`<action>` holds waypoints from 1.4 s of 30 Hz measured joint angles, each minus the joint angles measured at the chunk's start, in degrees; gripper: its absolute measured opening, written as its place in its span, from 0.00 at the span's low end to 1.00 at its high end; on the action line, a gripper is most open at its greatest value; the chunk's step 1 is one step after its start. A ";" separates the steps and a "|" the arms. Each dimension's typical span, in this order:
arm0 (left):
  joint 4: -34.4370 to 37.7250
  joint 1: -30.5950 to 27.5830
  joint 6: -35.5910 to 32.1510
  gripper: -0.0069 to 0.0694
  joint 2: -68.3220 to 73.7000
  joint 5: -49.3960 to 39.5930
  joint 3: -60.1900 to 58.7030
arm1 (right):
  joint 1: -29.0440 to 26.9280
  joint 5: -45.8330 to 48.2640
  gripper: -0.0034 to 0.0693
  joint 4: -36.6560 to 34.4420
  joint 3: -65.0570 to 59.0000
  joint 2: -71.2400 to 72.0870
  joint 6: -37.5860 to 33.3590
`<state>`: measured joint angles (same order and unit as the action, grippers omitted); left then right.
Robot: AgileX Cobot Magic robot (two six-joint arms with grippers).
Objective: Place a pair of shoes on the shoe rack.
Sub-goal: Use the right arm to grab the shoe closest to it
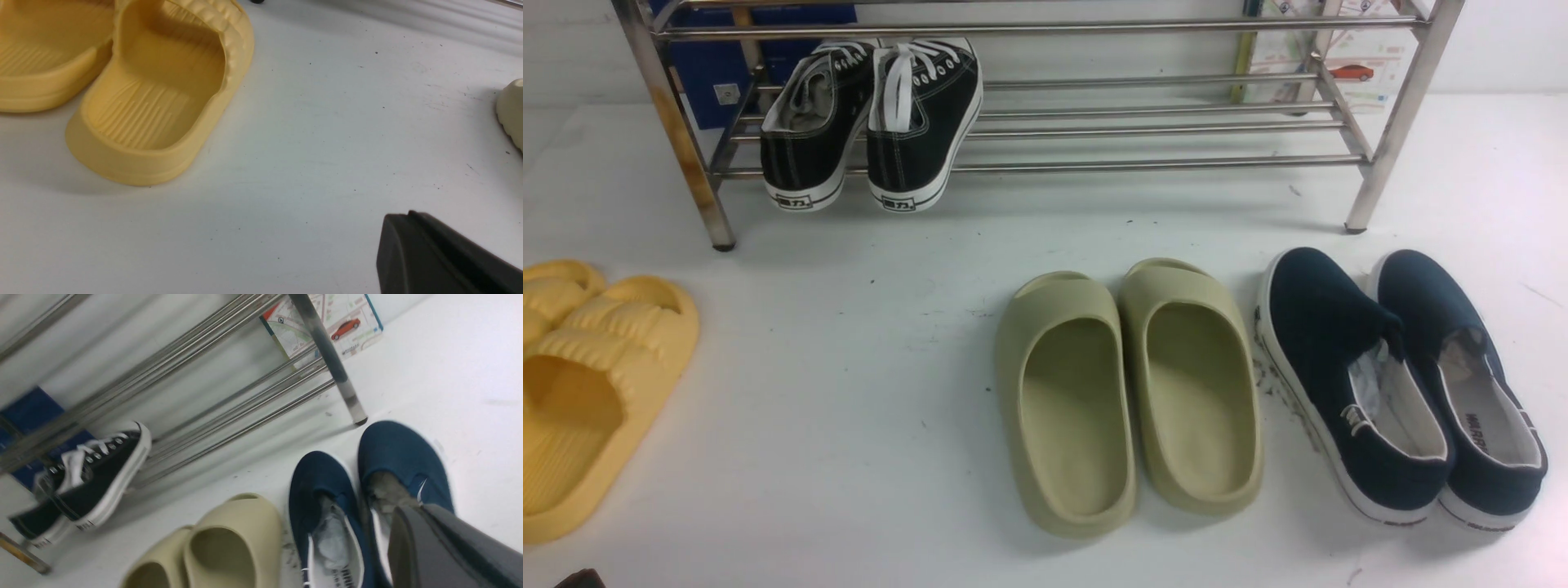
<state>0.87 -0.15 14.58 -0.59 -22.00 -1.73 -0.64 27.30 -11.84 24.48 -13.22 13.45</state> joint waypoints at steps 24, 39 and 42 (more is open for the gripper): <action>0.00 0.00 0.00 0.09 0.00 0.00 0.00 | 22.21 39.77 0.08 15.80 44.72 -64.76 -11.96; 0.00 0.00 0.00 0.11 0.00 0.00 0.00 | 22.84 38.22 0.72 11.51 47.41 -86.36 -11.37; 0.00 0.00 0.00 0.11 0.00 0.00 0.00 | 22.91 37.84 0.73 10.42 47.47 -89.01 -11.15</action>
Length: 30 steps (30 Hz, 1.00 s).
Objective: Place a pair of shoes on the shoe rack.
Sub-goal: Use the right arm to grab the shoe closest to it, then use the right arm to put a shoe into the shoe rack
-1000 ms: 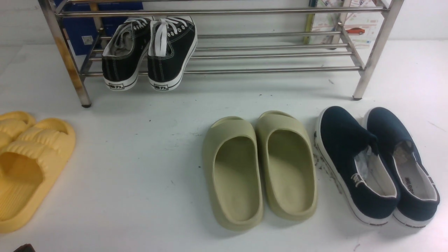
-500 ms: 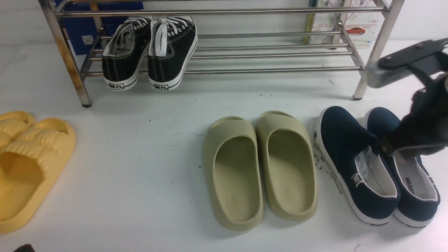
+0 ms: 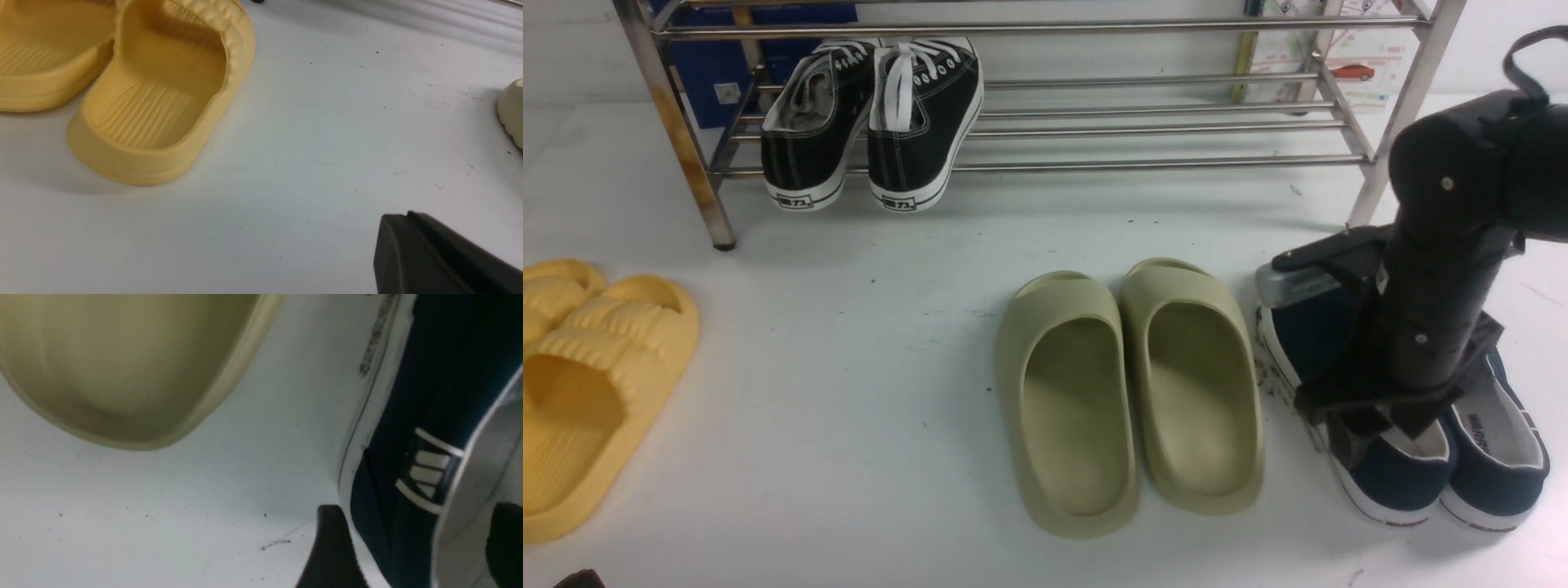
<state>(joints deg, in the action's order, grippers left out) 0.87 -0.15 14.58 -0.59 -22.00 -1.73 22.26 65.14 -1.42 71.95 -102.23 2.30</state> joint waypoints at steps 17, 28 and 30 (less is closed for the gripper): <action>0.00 0.00 0.00 0.12 0.00 0.00 0.00 | 3.08 -0.02 0.11 1.42 0.23 -1.24 3.55; 0.00 0.00 0.00 0.13 0.00 0.00 0.00 | 3.44 5.93 0.11 0.25 1.83 9.95 5.95; 0.00 0.00 0.00 0.13 0.00 0.00 0.00 | 3.44 6.33 0.11 0.25 3.68 10.10 6.25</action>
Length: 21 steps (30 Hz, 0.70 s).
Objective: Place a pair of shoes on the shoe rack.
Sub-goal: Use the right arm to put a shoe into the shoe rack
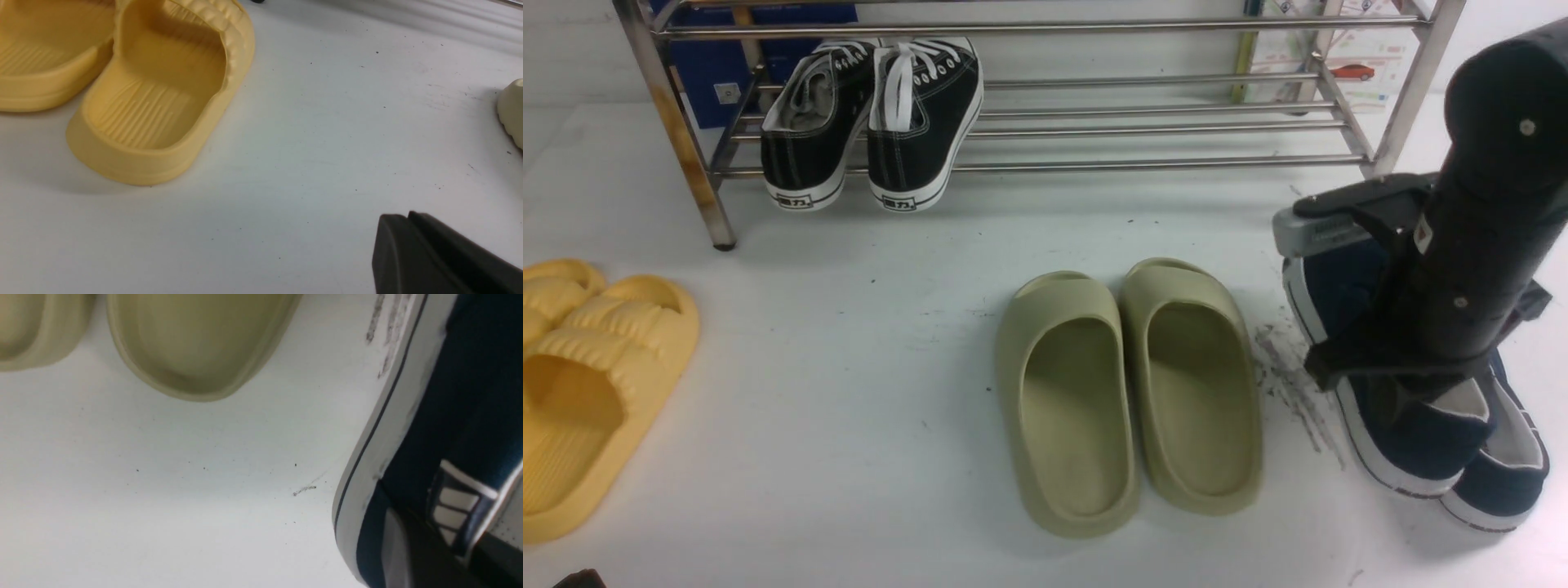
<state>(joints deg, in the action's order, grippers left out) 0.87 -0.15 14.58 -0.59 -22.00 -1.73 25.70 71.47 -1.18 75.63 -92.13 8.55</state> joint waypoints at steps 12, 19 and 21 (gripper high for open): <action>0.00 0.00 0.00 0.15 0.00 0.00 0.00 | 0.00 0.16 0.11 0.00 17.51 -7.40 0.16; 0.00 0.00 0.00 0.16 0.00 0.00 0.00 | 0.00 0.27 0.11 -0.05 24.18 -14.11 -0.59; 0.00 0.00 0.00 0.17 0.00 0.00 0.00 | 0.00 0.43 0.11 -0.05 25.76 -15.53 -1.17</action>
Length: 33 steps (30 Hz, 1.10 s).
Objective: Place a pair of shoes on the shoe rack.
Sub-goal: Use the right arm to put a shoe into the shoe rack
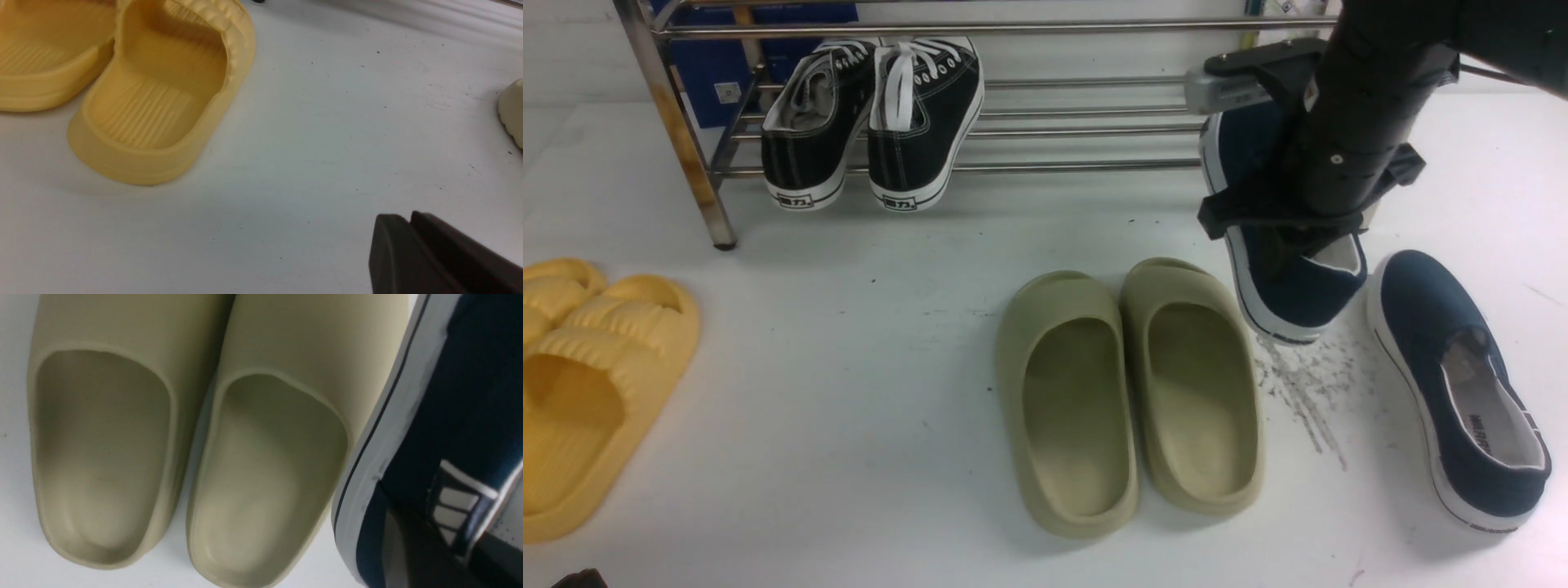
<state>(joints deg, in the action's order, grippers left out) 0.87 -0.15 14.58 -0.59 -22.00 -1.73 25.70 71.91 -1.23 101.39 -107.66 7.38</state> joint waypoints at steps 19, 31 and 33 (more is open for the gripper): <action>0.00 0.00 0.00 0.18 0.00 0.00 0.00 | 0.00 0.64 0.11 2.10 15.28 -12.72 -2.47; 0.00 0.00 0.00 0.20 0.00 0.00 0.00 | -1.45 0.76 0.12 1.23 25.82 -19.84 -4.61; 0.00 0.00 0.00 0.20 0.00 0.00 0.00 | -2.38 0.76 0.12 0.68 27.19 -20.94 -4.66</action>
<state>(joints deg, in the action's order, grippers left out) 0.87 -0.15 14.58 -0.59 -22.00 -1.73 23.32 72.66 -0.55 128.58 -128.60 2.73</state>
